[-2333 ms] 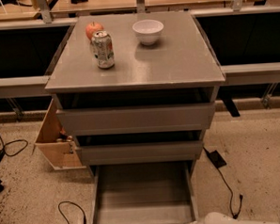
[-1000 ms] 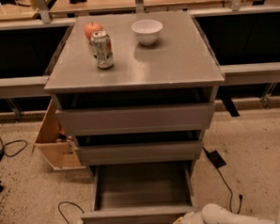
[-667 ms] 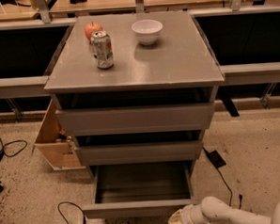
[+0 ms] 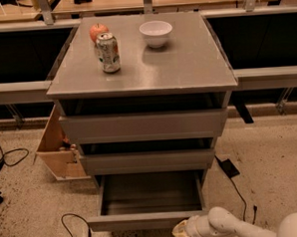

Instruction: Close bottom drawer

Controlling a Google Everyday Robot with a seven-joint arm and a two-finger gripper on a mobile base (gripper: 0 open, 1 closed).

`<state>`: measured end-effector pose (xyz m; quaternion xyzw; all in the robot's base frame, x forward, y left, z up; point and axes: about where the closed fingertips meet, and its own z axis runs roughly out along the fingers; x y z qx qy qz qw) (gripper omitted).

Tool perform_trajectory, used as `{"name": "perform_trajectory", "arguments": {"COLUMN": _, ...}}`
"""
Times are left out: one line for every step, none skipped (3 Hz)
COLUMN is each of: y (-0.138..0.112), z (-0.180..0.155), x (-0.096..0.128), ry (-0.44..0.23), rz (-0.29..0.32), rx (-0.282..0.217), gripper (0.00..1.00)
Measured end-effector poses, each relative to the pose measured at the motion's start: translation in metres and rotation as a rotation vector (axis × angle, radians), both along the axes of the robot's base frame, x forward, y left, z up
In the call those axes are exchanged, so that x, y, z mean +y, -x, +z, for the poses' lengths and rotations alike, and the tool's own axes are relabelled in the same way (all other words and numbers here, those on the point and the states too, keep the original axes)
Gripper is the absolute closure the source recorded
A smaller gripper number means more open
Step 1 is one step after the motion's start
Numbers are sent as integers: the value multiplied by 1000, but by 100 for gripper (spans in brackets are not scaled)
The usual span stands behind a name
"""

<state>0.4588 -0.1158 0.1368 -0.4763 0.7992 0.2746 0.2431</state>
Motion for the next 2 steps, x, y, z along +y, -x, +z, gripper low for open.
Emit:
{"name": "perform_trajectory", "arguments": {"y": -10, "z": -18, "x": 19, "ry": -55, "rz": 15, "rx": -13, "gripper": 100}}
{"name": "perform_trajectory", "arguments": {"y": -36, "z": -23, "x": 19, "ry": -72, "rz": 9, "rx": -46, "gripper": 100}}
